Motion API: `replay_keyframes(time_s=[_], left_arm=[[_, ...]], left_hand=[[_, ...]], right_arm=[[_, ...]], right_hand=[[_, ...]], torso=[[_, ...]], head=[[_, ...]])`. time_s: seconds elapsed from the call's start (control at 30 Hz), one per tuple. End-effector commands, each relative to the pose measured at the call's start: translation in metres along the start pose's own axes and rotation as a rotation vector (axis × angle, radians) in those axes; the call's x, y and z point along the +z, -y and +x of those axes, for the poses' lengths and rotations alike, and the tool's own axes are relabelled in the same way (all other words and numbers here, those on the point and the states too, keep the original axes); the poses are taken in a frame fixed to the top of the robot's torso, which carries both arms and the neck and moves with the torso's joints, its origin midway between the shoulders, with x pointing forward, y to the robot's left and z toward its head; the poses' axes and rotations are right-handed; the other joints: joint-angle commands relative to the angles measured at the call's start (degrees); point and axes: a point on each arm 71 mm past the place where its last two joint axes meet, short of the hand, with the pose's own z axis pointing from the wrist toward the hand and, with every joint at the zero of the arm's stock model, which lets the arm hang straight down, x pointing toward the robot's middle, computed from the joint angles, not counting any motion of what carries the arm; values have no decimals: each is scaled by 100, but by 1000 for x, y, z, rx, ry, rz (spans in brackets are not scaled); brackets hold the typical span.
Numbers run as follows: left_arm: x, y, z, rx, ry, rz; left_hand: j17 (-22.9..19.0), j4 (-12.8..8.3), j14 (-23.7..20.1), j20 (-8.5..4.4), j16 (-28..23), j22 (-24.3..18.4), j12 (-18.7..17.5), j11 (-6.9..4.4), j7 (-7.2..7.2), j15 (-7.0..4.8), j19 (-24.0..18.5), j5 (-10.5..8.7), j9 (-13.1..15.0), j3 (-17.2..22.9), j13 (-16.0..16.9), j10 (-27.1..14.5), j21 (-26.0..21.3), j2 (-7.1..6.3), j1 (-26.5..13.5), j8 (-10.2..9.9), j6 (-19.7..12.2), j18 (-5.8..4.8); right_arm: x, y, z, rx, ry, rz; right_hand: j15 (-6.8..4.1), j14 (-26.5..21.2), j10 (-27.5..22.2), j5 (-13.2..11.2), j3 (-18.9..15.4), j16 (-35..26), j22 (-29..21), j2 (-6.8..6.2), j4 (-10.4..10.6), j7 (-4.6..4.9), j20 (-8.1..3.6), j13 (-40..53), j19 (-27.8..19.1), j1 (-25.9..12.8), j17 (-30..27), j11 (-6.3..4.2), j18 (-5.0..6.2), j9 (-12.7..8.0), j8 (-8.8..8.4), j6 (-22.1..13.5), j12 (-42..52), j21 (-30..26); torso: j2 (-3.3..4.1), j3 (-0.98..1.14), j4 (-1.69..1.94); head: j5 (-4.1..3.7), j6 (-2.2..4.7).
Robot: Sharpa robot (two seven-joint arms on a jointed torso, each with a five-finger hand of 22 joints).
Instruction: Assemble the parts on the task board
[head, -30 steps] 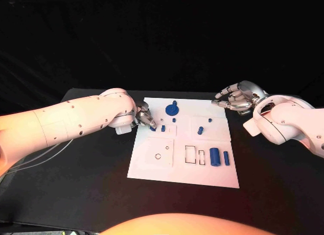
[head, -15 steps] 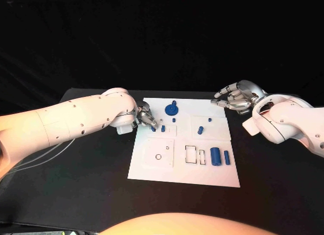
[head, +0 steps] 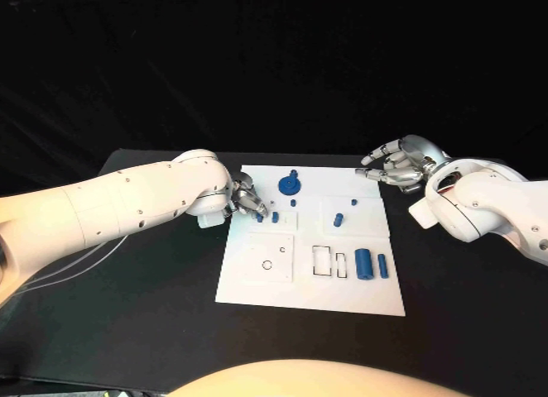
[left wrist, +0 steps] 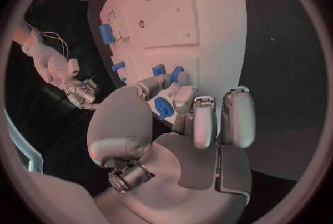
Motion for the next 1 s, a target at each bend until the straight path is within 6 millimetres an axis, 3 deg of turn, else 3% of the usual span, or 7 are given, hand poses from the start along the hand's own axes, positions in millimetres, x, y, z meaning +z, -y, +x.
replay_keyframes(time_s=[0.03,0.17,0.73,0.83,1.0], left_arm=[[1,2,2,2,-9,6],[1,1,2,4,-13,3],[0,-5,-1,-3,7,-7],[-2,-7,-3,-9,17,-5],[-5,-8,-6,-25,30,2]], left_hand=[[1569,58,598,-22,102,433,101,-95,-219,-75,82,187,42,-30,108,306,63,69,-9,28,347,-159],[1569,221,598,-34,102,439,98,-103,-229,-83,87,163,52,-435,120,303,60,-38,-71,-5,368,-160],[1569,615,598,-41,102,451,92,-106,-233,-86,95,102,69,-1105,140,299,56,-186,-106,-66,413,-162],[1569,733,598,-40,102,448,81,-104,-232,-88,92,-39,79,-1269,130,287,50,-210,-63,-81,409,-161],[1569,1024,598,-26,102,378,-18,-73,-192,-69,46,-530,129,-1581,-26,168,3,-274,-4,-88,312,-144]], right_arm=[[0,0,1,-1,-3,-4],[0,0,1,-1,-3,-4],[0,0,0,-1,-2,-4],[0,0,1,-1,-2,-3],[0,1,1,0,-3,-2]], right_hand=[[-51,445,-139,63,9,-55,1031,20,101,0,-35,-36,235,74,1023,-18,-10,9,114,-40,-82,-68],[-51,445,-139,63,9,-55,1031,20,101,0,-35,-36,235,74,1023,-18,-10,9,114,-40,-82,-68],[-52,443,-143,58,9,-62,1027,15,106,0,-37,-43,234,62,1012,-18,-9,7,126,-50,-87,-76],[-52,443,-143,58,9,-62,1027,15,106,0,-37,-43,234,62,1012,-18,-9,7,126,-50,-87,-76],[-52,443,-143,58,9,-62,1027,15,106,0,-37,-43,234,62,1012,-18,-9,7,126,-50,-87,-76]], torso=[[-2,-2,4],[-1,-2,4],[0,-4,-3],[0,-6,-5],[-5,-4,-4]], head=[[-4,-7],[-8,-11],[-4,-8],[-8,6],[-21,11]])
